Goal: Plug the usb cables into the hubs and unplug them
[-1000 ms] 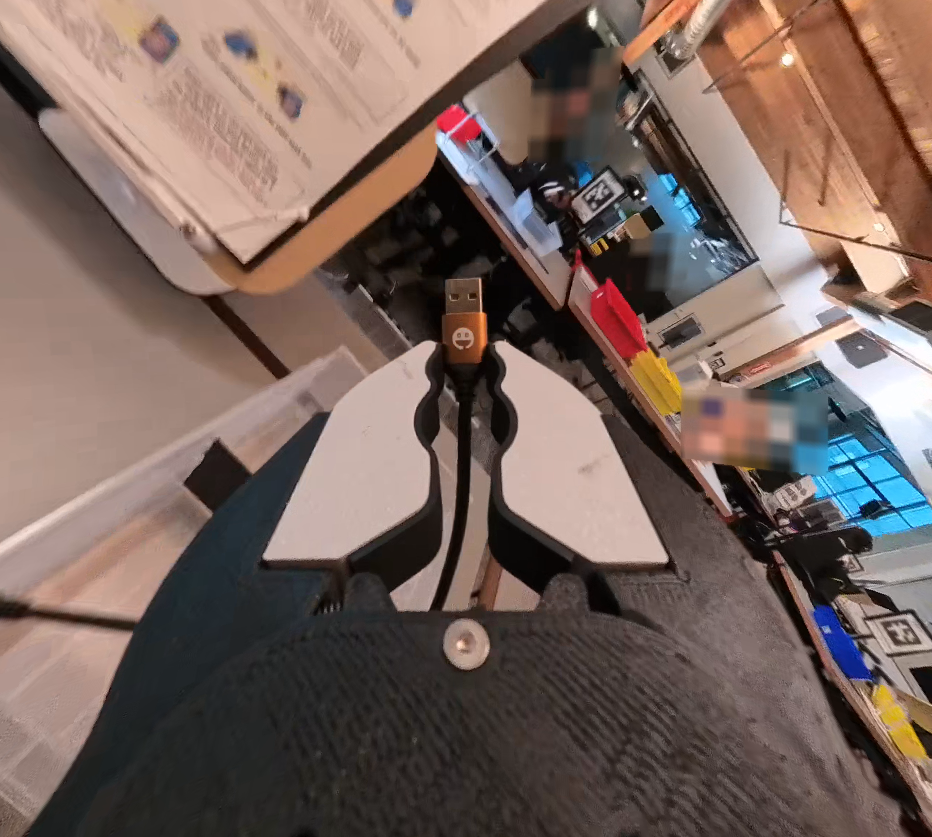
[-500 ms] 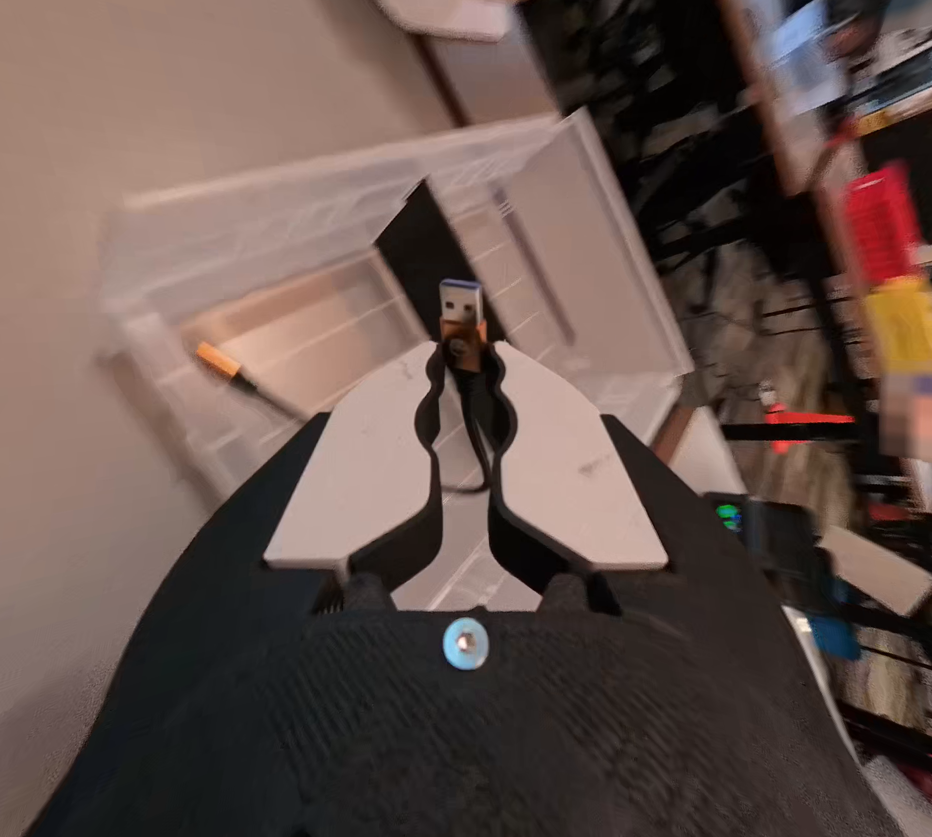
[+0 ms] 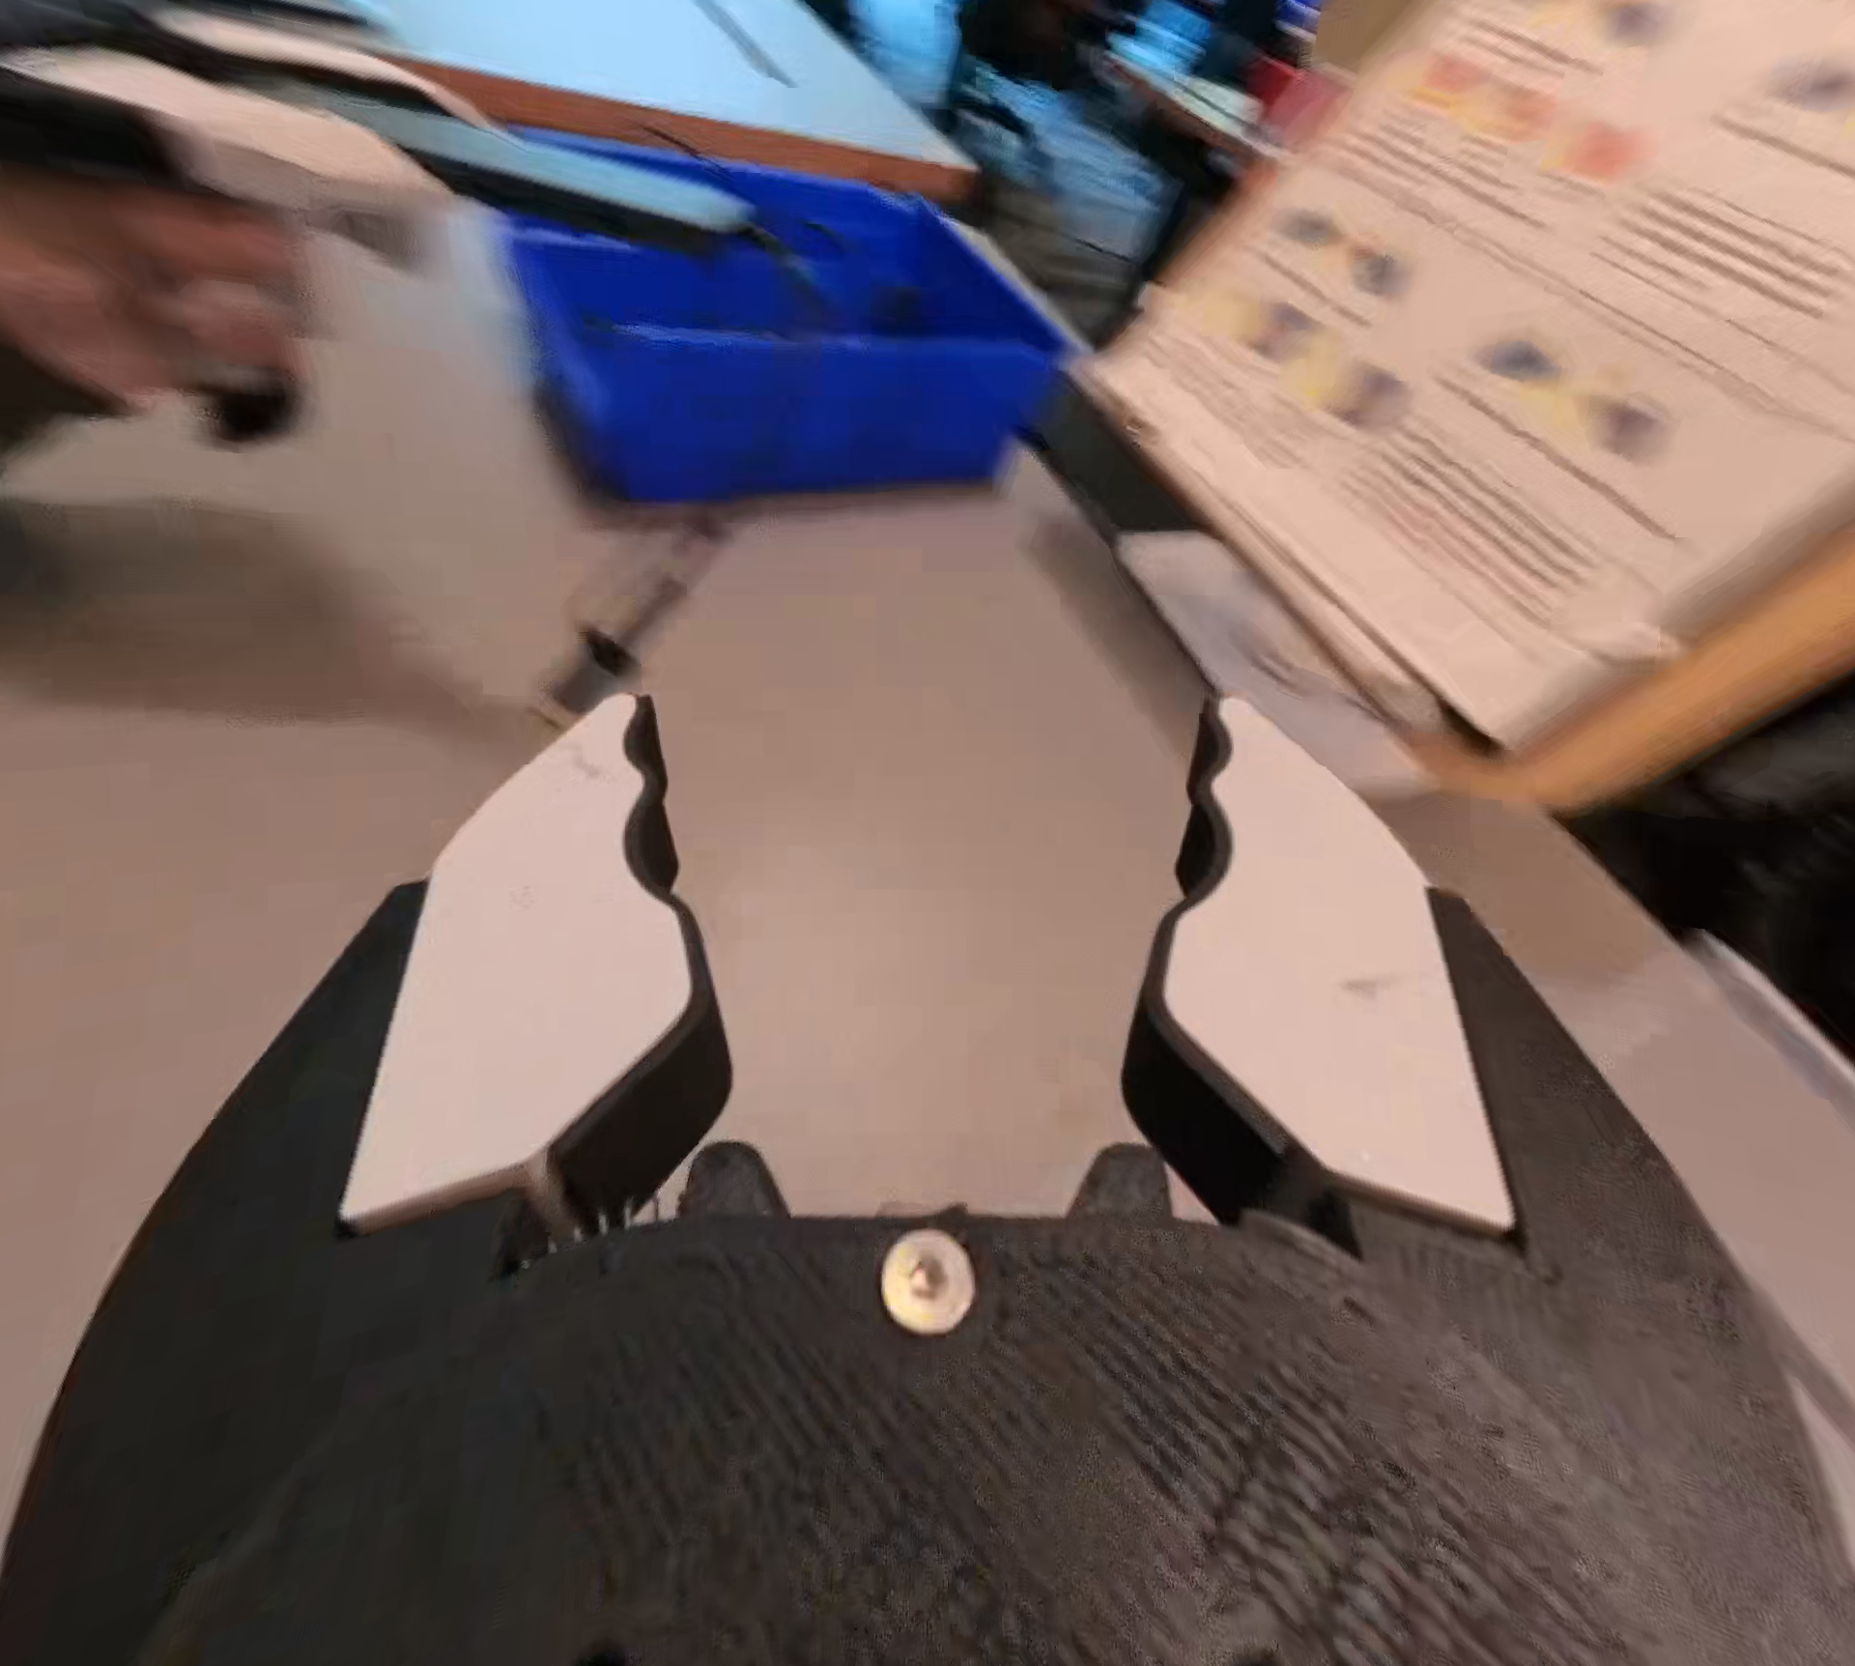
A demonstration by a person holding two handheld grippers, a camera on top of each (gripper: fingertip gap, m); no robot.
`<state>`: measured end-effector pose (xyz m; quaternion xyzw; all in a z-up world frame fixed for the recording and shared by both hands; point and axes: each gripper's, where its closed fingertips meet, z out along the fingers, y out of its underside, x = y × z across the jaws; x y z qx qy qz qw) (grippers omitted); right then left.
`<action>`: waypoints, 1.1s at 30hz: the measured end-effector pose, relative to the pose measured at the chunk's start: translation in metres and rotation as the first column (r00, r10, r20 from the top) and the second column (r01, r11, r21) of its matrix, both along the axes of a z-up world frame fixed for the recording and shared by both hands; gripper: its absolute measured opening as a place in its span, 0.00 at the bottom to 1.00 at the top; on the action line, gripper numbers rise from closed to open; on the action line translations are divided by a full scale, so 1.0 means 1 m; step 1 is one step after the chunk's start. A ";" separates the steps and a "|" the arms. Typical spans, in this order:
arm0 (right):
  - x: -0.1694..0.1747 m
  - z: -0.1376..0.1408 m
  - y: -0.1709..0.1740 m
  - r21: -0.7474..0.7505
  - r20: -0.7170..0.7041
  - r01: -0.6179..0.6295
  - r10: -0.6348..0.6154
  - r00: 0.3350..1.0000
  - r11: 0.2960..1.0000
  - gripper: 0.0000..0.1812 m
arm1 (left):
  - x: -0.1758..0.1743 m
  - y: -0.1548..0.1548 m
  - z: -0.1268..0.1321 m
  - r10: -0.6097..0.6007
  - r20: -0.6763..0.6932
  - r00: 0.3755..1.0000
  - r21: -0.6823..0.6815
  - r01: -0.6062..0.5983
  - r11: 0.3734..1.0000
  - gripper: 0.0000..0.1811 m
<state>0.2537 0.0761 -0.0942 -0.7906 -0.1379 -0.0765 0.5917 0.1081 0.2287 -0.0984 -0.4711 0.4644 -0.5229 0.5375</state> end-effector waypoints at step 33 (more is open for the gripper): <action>-0.140 -0.022 0.046 0.009 -0.089 -0.475 0.474 0.876 0.880 0.18 | -0.021 -0.075 -0.012 -0.566 0.017 0.824 0.122 0.560 0.819 0.27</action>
